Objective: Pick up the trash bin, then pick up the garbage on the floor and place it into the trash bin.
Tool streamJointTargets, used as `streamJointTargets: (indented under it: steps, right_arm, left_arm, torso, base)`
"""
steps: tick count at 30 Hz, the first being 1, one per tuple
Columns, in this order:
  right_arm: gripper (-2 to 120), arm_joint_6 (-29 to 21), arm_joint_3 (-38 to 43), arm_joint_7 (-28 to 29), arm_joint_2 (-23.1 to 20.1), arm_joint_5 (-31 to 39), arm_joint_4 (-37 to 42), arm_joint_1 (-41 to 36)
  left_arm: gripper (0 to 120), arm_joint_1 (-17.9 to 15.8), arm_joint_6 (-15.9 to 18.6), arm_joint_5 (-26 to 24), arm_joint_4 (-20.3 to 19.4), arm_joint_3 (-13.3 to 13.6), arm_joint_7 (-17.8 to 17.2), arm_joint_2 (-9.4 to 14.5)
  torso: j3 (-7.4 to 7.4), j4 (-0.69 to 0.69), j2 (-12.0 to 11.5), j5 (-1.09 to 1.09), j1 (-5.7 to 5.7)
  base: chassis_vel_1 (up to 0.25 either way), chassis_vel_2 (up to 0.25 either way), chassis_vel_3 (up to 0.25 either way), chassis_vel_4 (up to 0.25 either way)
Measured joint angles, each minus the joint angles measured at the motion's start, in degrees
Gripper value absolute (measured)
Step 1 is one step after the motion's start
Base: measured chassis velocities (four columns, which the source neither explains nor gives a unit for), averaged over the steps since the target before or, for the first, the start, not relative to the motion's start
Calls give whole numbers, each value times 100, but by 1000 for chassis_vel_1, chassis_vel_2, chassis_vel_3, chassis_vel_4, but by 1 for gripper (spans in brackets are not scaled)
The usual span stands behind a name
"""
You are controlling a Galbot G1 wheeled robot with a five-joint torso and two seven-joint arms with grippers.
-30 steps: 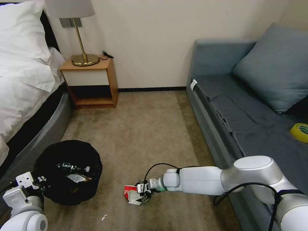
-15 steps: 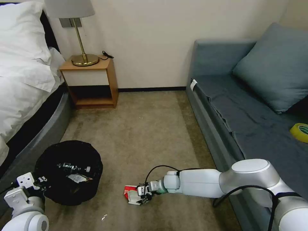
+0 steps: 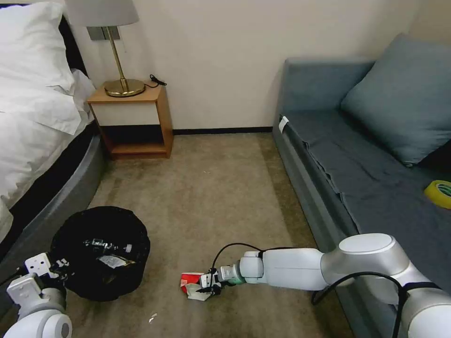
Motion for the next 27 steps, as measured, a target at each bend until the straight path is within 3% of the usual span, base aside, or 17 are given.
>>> streamJointTargets:
  steps: [3,14,21,27]
  right_arm:
    - [0,13,4,0,-16,-2,22,1]
    - [0,82,383,52,-301,-65,362,104]
    - [0,101,1269,194,-1094,-200,832,505]
    - [0,-9,2175,291,-1088,-73,1313,748]
  left_arm:
    - [1,-4,0,4,2,5,0,-6]
    - [1,-1,-2,24,-17,18,2,-27]
    - [1,10,18,8,-32,25,4,22]
    - [1,4,26,15,-30,79,11,23]
  torso:
    - [0,0,0,0,0]
    - [0,0,0,0,0]
    - [0,-4,0,0,0]
    - [0,-1,0,0,0]
  base:
    - [0,0,0,0]
    - [0,0,0,0]
    - [0,0,0,0]
    - [0,0,0,0]
